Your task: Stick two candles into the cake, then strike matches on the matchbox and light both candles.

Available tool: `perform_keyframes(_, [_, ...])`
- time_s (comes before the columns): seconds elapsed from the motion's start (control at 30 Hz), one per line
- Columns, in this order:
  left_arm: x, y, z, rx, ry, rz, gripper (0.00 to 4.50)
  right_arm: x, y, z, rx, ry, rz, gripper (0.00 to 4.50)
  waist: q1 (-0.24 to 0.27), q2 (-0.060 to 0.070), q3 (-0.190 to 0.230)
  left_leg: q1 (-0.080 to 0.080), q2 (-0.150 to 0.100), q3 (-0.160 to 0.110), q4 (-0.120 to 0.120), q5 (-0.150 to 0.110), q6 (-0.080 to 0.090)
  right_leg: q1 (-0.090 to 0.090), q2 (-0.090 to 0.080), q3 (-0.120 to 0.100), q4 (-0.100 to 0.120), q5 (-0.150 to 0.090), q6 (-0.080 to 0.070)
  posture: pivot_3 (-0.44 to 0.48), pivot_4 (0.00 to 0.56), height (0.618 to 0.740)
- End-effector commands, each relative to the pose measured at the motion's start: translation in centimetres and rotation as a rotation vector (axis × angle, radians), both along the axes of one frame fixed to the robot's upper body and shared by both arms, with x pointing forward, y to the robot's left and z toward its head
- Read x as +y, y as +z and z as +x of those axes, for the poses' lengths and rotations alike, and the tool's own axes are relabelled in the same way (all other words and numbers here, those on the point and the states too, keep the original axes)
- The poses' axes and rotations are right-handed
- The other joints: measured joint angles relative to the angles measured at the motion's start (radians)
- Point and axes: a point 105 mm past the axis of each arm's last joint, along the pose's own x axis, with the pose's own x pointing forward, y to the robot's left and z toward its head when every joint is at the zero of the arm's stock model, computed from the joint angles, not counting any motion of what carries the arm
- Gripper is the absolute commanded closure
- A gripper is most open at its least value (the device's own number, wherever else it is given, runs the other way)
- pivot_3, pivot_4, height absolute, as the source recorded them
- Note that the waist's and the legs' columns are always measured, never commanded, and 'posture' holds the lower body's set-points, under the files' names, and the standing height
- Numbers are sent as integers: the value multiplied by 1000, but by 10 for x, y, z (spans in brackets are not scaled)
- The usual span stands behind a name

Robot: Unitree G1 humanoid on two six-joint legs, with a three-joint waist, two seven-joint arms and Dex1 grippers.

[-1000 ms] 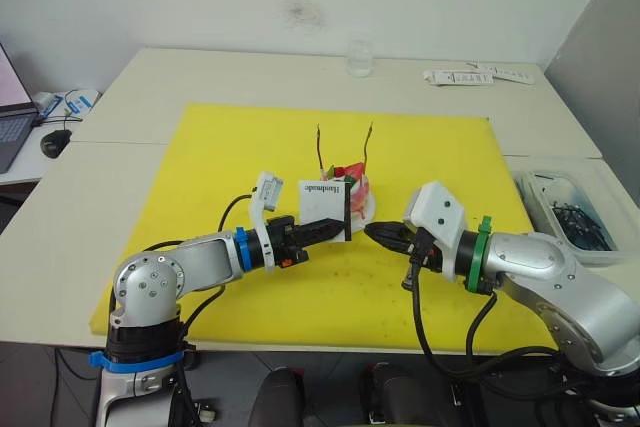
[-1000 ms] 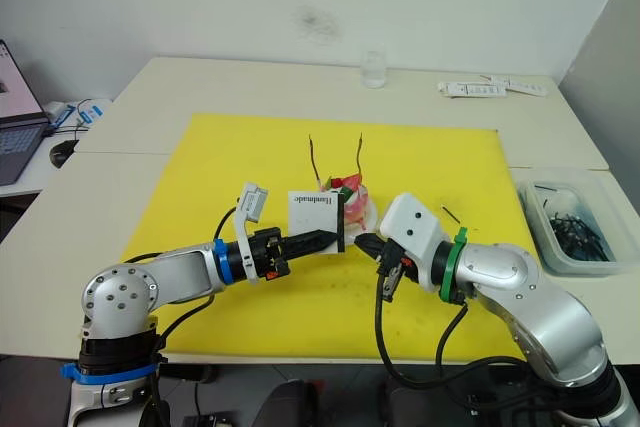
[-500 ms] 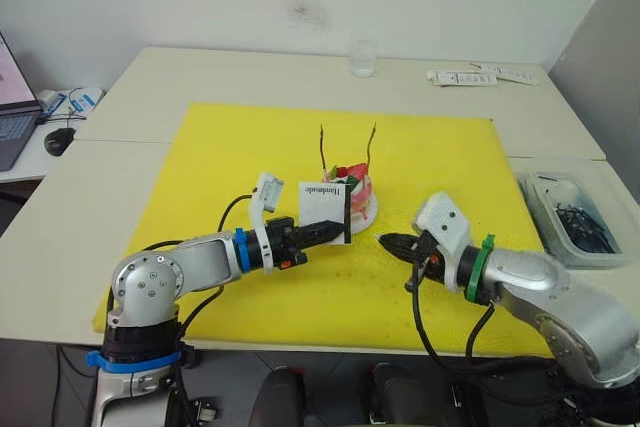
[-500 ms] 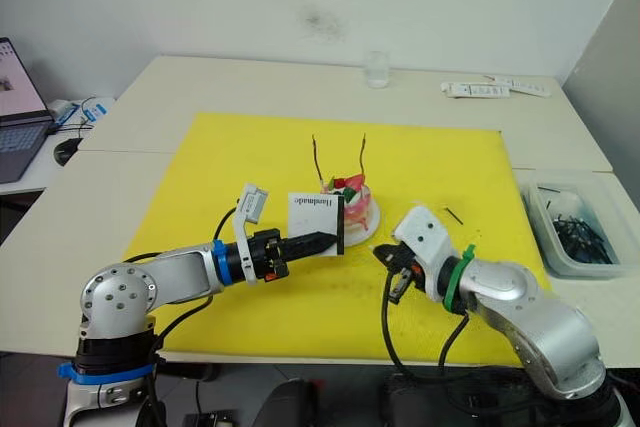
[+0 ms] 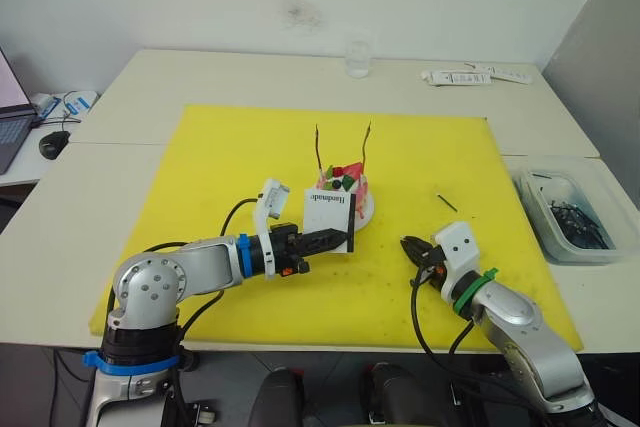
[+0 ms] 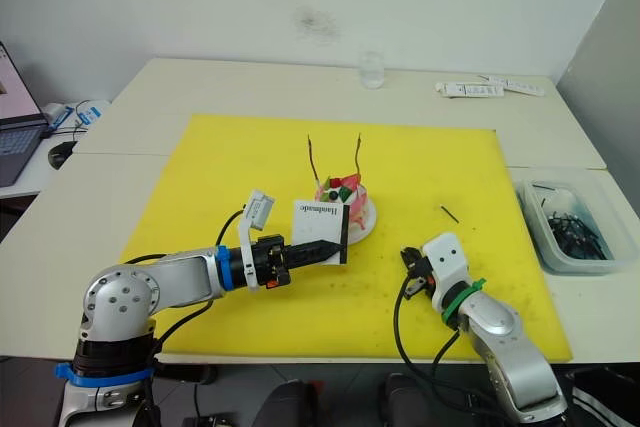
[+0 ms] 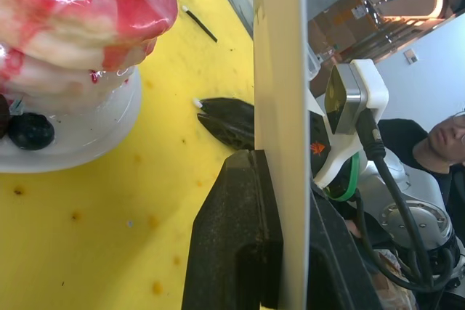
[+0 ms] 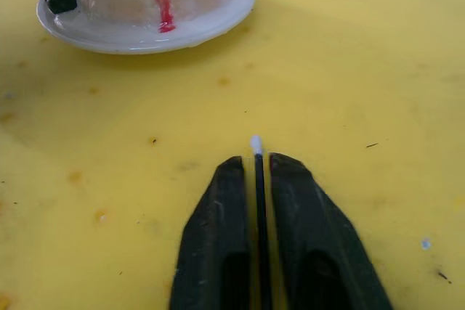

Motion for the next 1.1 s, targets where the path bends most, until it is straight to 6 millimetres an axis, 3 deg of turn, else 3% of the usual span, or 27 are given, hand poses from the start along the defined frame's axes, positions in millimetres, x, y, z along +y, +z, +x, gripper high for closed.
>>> perform_keyframes(0.03, [-1,8,-3,-49,-13,-9,4500,-2,-4,-3,-5,7,-14,2452,0,0,0,0,0,0,0,0,0,0,0,0,0,0,0,0,150,740])
perform_keyframes(0.7, [0,6,-4,-41,-11,-12,4500,-1,-14,-7,-5,-23,26,2452,2,0,0,0,0,0,0,0,0,0,0,0,0,0,0,0,150,740])
perform_keyframes(0.8, [1,7,-3,-41,-8,-12,4500,2,-11,-8,2,-33,26,3043,2,0,0,0,0,0,0,0,0,0,0,0,0,0,0,0,150,740])
perform_keyframes(0.93, [1,6,-3,-39,-6,-12,4500,7,-6,-9,7,-25,29,4361,2,0,0,0,1,0,0,0,0,0,-1,0,0,0,0,0,150,740])
perform_keyframes(1.1, [1,6,-4,-38,-5,-12,4500,9,-3,-11,7,-18,38,4474,1,0,0,0,1,0,0,0,0,0,-1,0,0,0,0,0,150,740])
